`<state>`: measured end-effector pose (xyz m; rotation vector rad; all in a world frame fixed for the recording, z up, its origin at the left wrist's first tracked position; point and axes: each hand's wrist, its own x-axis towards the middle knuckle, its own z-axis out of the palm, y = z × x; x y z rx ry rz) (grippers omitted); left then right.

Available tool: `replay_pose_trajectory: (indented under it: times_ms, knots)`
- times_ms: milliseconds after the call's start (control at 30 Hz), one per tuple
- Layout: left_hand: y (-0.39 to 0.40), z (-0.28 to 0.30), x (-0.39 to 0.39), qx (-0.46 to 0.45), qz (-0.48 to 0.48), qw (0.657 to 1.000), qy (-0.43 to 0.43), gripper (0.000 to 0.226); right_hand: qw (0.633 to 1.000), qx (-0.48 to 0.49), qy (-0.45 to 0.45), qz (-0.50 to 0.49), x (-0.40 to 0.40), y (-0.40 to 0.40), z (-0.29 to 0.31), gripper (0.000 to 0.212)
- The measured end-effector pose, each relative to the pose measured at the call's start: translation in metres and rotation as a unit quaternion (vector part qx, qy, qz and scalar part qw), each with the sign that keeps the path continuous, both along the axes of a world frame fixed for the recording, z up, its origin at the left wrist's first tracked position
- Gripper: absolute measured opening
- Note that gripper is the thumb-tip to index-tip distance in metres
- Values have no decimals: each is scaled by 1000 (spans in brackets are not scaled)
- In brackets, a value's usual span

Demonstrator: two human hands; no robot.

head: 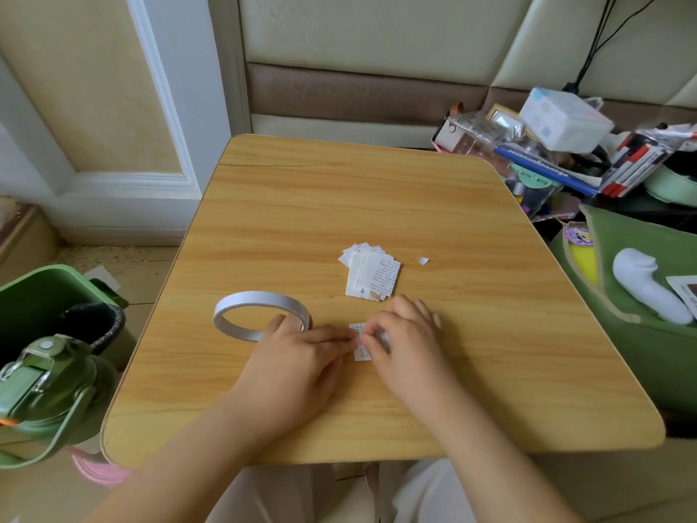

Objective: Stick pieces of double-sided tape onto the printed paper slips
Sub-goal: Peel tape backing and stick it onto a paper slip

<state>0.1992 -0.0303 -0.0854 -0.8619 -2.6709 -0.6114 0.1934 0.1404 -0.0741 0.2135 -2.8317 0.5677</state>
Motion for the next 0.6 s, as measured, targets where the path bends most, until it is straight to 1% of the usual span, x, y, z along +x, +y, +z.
replay_pose_trajectory:
  times_ms: [167, 233, 367, 433, 533, 600]
  knots:
    - [1, -1, 0, -1, 3, 1000, 6, 34, 998, 34, -2, -59, 1, 30, 3, 18]
    - [1, 0, 0, -2, 5, 1000, 6, 34, 998, 46, -2, -42, -1, 26, 6, 16]
    - [1, -1, 0, -2, 6, 1000, -1, 36, 999, 12, -9, 30, -1, 4, 2, 11]
    - [0, -2, 1, 2, 6, 1000, -2, 35, 1000, 10, -7, 19, 2, 10, -3, 11]
    - [1, -2, 1, 2, 8, 1000, -1, 34, 999, 27, -13, -25, 4, 35, 0, 17]
    - [2, -2, 0, 1, 10, 1000, -1, 34, 998, 44, -24, -31, 2, 42, 6, 14]
